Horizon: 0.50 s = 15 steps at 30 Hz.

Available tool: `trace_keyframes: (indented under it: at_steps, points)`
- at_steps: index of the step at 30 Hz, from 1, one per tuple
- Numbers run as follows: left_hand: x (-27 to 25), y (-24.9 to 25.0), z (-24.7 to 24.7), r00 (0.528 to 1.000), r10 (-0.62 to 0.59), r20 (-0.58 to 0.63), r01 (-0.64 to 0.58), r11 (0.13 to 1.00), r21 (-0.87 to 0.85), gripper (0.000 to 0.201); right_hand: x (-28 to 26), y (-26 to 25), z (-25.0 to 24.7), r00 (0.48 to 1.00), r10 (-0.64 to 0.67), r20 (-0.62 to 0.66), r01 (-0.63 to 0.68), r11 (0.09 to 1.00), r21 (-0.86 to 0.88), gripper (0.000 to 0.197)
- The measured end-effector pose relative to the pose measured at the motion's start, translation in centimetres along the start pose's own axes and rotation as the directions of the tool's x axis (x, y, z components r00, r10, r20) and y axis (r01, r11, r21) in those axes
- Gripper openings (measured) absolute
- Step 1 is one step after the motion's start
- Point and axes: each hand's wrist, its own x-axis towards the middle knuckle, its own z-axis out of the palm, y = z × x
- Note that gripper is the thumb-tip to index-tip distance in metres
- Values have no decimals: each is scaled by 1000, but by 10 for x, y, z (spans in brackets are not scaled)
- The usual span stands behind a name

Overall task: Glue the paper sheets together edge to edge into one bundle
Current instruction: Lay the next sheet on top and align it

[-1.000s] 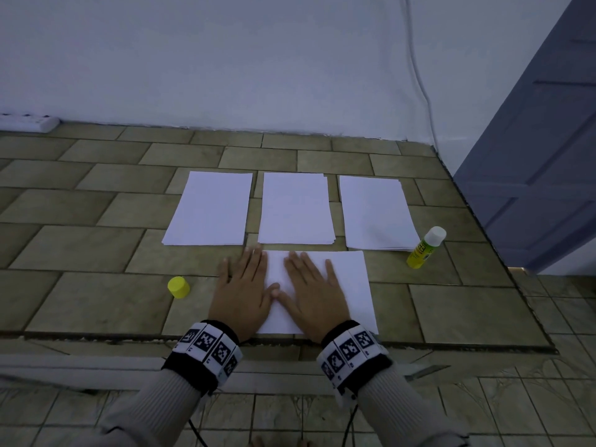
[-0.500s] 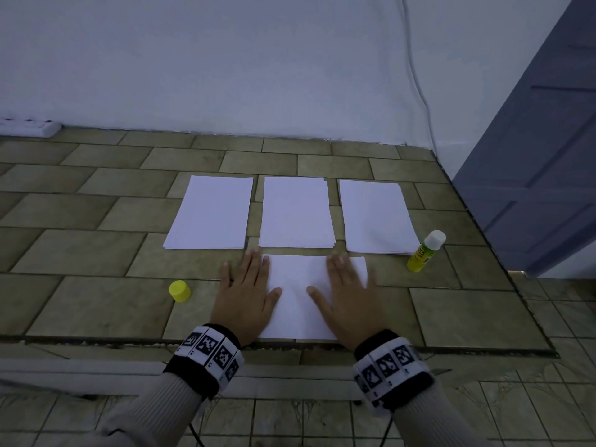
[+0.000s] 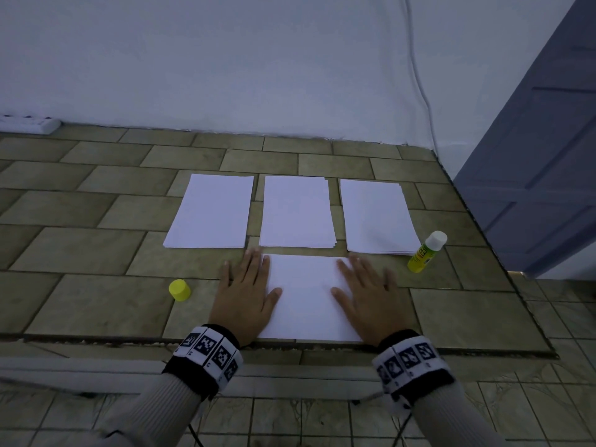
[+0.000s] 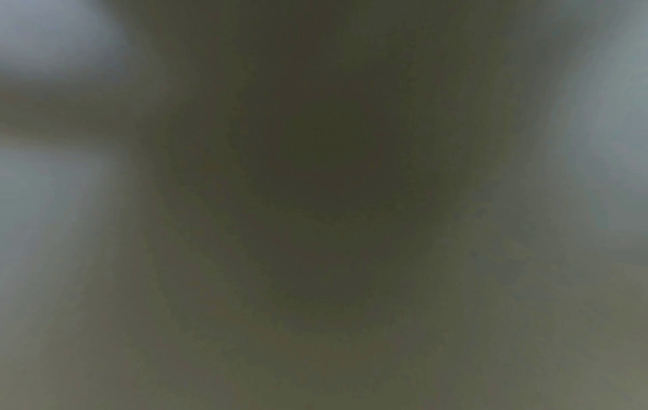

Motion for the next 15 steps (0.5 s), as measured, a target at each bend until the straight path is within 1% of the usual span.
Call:
trace_keyframes:
  at_steps: [4,5,7,9,11,13,15]
  points:
    - [0,0,1,1000,0,3,0,1000,-9,82,-13,14,-11,997,45,69,-48,998,39,100]
    - [0,1,0,1000,1,2,-1,1000,-13,85,-14,15,-18,994,63,90,-70,994,78,95]
    - [0,2,-2,1000,-3,10,4,1000,-20,94,-15,17,-34,991,74,109,-93,981,173,74]
    - [-1,4,-5,999,-14,36,15,1000,-21,103,-14,16,-55,995,18,97,-42,969,244,63]
    - [-1,5,-8,998,-20,56,22,1000,-22,110,-10,12,-74,991,-63,120,26,957,289,58]
    - [-2,6,-11,997,-15,73,17,1000,-17,115,-1,4,-84,979,-134,151,89,958,274,55]
    - [-3,6,-13,996,-10,86,11,1000,-2,120,11,-1,-82,970,-159,186,117,969,217,54]
